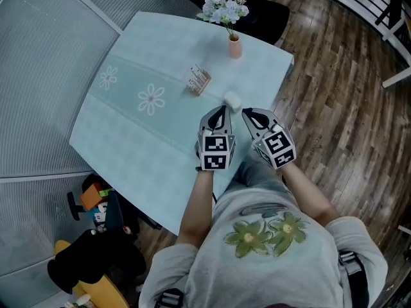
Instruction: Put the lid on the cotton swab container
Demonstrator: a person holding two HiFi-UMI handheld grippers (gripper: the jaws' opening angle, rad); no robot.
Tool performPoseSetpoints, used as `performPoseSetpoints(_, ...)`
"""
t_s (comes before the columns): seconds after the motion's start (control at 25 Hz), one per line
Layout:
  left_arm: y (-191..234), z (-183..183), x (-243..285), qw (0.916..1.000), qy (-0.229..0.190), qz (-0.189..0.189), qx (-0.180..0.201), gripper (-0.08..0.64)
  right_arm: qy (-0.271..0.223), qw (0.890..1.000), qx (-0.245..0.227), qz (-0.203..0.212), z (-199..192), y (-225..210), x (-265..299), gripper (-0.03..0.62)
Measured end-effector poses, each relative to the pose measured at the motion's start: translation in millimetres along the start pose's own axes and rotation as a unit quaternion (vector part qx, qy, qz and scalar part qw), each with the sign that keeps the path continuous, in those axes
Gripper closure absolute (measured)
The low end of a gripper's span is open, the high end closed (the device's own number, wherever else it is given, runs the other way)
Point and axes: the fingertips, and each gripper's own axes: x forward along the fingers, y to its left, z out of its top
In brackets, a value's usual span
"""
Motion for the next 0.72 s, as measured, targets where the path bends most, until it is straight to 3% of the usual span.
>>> performPoseSetpoints(0.2,-6.2,4.3,-19.8,0.9995,-0.019,-0.011,-0.024,0.558,-0.009,1.000,-0.005,-0.006,9.8,6.6,-13.2,0.589)
performPoseSetpoints(0.44,-8.2,3.5,-28.6,0.9997,-0.018,-0.002,-0.017,0.558,-0.014,1.000,-0.009,-0.009,16.3,10.6,-21.5,0.589)
performPoseSetpoints(0.72,-8.4,6.1,-35.5,0.9981,-0.031,-0.005,-0.053,0.558,-0.015,1.000,-0.014,-0.006,19.2,14.5,-27.7,0.589)
